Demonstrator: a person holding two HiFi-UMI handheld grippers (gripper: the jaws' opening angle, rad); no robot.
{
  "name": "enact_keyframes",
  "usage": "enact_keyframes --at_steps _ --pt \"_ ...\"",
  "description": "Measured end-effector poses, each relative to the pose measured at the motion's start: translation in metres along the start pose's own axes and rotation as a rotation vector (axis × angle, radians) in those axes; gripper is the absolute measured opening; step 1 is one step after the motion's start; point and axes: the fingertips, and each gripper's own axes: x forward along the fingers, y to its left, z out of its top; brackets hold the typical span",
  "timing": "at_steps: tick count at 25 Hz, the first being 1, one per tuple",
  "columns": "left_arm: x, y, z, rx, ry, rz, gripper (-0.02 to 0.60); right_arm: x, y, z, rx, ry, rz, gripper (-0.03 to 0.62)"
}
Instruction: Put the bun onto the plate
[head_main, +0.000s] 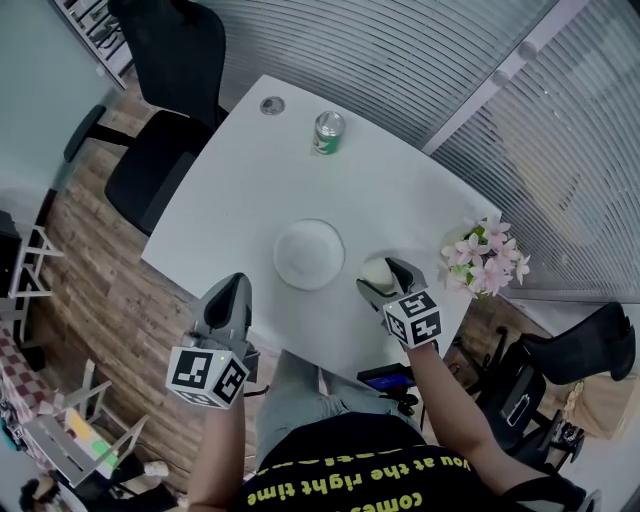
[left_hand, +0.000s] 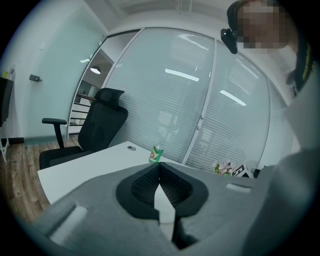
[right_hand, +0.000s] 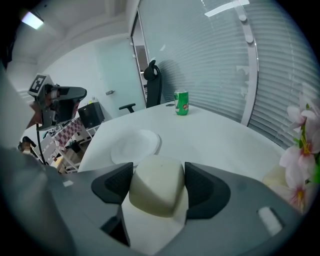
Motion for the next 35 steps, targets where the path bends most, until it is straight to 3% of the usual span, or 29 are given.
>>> enact_keyframes --at_steps 18,35 --pt "-0.01 -0.009 0.009 -0.01 -0.042 -0.003 0.002 -0.024 -0.005 0.051 -0.013 -0.097 -0.02 0.328" --pt "-0.041 0.003 0.008 -0.026 -0.079 0.067 0.002 -0.003 0.039 0.082 -0.105 -0.108 0.087 0.327"
